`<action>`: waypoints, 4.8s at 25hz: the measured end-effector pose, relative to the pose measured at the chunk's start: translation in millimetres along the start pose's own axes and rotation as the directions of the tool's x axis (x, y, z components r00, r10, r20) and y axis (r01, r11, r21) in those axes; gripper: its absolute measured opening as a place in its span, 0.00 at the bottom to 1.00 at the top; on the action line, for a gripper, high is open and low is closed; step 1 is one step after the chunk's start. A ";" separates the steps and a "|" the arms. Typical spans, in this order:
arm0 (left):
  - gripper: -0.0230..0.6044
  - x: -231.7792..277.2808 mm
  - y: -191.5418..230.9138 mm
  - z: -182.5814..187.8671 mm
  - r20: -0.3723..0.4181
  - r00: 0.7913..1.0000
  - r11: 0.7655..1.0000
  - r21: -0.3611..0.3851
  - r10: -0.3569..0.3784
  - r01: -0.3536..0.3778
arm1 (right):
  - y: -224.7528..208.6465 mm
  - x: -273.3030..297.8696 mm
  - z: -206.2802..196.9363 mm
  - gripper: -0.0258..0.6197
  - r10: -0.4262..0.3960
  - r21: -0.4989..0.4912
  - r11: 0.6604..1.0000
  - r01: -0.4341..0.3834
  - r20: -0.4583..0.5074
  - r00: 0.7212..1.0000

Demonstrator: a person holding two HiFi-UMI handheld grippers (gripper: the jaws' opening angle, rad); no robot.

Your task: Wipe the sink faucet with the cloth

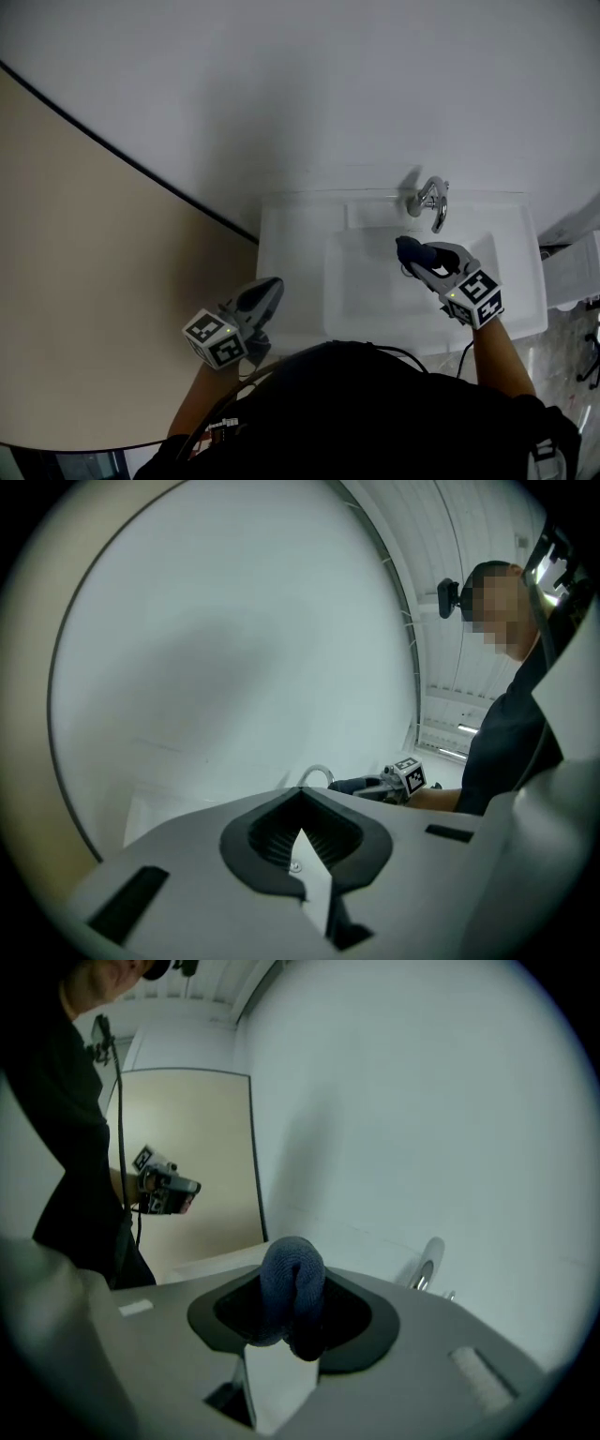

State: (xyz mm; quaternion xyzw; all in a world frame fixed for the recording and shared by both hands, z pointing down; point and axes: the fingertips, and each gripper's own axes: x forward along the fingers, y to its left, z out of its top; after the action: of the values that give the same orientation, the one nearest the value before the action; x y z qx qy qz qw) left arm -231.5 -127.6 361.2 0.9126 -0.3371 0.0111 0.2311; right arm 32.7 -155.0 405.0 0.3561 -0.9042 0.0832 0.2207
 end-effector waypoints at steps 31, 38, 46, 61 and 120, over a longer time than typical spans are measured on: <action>0.02 48.4 186.9 6.7 0.022 0.975 0.974 -0.036 -0.223 0.224 | -112.9 170.8 -71.3 0.26 -0.576 -0.642 0.674 -0.365 -0.766 0.285; 0.02 51.9 194.4 -6.5 0.050 0.968 0.963 -0.103 -0.247 0.251 | -163.3 177.6 -115.3 0.26 -0.684 -0.613 0.608 -0.505 -0.727 0.060; 0.02 52.8 199.9 -8.8 0.059 0.970 0.963 -0.120 -0.237 0.243 | -182.4 182.1 -149.1 0.28 -0.696 -0.557 0.623 -0.549 -0.715 -0.064; 0.02 49.7 200.0 -21.8 0.045 0.972 0.962 -0.137 -0.230 0.234 | -181.8 207.0 -199.3 0.29 -0.583 -0.481 0.674 -0.560 -0.813 -0.004; 0.02 26.6 86.2 -72.3 -0.274 0.934 0.972 -0.115 -0.230 0.205 | -182.5 137.8 -126.2 0.27 -0.698 0.480 0.641 0.599 0.041 0.715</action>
State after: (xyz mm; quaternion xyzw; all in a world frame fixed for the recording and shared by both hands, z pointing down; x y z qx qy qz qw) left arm -254.6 -170.2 466.1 0.9224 -0.1974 0.1028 0.3157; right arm 110.4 -333.6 579.0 0.7046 -0.6906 0.1560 0.0483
